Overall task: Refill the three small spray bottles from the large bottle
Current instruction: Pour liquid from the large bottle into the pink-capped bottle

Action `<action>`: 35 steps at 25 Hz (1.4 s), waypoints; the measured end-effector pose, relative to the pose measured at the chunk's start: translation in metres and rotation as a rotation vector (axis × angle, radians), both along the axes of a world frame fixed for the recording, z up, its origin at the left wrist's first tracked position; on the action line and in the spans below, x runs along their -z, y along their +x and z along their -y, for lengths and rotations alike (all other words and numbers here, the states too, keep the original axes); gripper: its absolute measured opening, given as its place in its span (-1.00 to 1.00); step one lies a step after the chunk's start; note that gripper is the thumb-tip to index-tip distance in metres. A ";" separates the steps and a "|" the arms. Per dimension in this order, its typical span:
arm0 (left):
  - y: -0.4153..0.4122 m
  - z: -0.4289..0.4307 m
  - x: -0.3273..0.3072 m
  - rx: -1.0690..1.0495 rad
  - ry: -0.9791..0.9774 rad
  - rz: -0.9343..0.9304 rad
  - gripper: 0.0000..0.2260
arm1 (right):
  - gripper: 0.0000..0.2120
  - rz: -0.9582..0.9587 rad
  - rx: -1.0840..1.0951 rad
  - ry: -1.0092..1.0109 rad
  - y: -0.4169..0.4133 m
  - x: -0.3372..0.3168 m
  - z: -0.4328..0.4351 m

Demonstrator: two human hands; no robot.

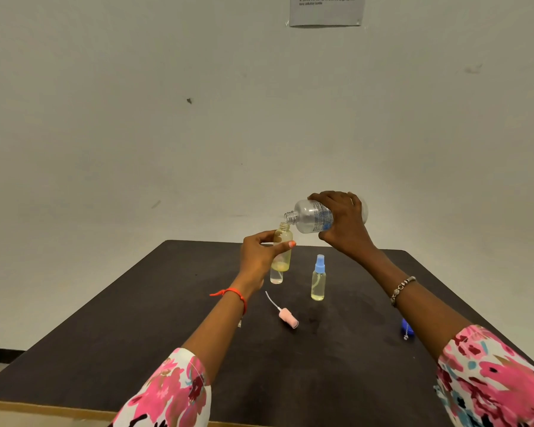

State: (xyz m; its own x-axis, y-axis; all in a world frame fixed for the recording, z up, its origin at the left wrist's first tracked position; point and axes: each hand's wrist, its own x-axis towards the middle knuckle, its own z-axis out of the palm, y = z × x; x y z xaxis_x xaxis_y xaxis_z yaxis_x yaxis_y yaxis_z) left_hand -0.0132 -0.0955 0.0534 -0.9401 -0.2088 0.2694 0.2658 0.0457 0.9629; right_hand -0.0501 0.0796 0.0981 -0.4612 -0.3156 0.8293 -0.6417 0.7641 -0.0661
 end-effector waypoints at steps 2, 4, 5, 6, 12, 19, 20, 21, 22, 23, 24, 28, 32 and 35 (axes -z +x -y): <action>0.000 0.000 0.001 0.003 0.000 -0.004 -0.53 | -0.45 0.000 0.000 -0.003 0.001 0.000 0.000; -0.001 0.000 0.002 0.006 -0.004 -0.002 -0.53 | -0.44 0.000 0.005 -0.002 0.001 0.001 0.000; -0.001 0.000 0.002 0.004 -0.006 -0.002 -0.53 | -0.44 0.001 0.006 -0.001 0.001 0.001 0.000; -0.001 0.000 0.002 0.004 -0.004 -0.002 -0.53 | -0.43 0.002 0.007 -0.001 0.001 0.000 0.000; -0.002 0.000 0.002 0.007 0.009 0.003 -0.54 | -0.43 0.000 0.009 0.005 0.001 0.000 0.000; -0.003 0.001 0.005 0.015 0.026 0.012 -0.53 | -0.43 0.001 0.010 0.015 -0.002 0.001 0.000; -0.003 0.001 0.006 0.013 0.023 0.012 -0.53 | -0.43 0.001 0.007 0.014 -0.002 0.002 0.000; -0.003 0.001 0.005 0.012 0.020 0.009 -0.54 | -0.43 -0.002 0.004 0.013 -0.003 0.002 0.000; -0.003 0.000 0.005 0.010 0.020 0.007 -0.54 | -0.43 -0.004 0.004 0.012 -0.002 0.002 0.000; -0.002 0.000 0.005 0.009 0.021 0.005 -0.54 | -0.43 -0.004 0.005 0.012 -0.002 0.001 0.000; -0.002 0.001 0.005 0.005 0.023 0.008 -0.55 | -0.43 -0.003 0.008 0.012 -0.002 0.001 0.000; -0.002 0.001 0.005 0.011 0.031 0.018 -0.55 | -0.43 -0.005 0.012 0.018 -0.002 0.002 0.001; -0.001 0.000 0.004 0.007 0.028 0.020 -0.54 | -0.43 -0.009 0.008 0.011 -0.002 0.001 0.000; -0.001 -0.001 0.004 0.011 0.029 0.021 -0.54 | -0.43 -0.013 0.006 0.012 -0.002 0.002 0.000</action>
State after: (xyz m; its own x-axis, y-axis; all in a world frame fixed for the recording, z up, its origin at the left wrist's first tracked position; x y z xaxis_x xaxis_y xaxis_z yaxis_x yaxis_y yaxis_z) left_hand -0.0141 -0.0950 0.0498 -0.9476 -0.2063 0.2438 0.2462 0.0145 0.9691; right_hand -0.0524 0.0800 0.0961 -0.4521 -0.3228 0.8315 -0.6380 0.7685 -0.0485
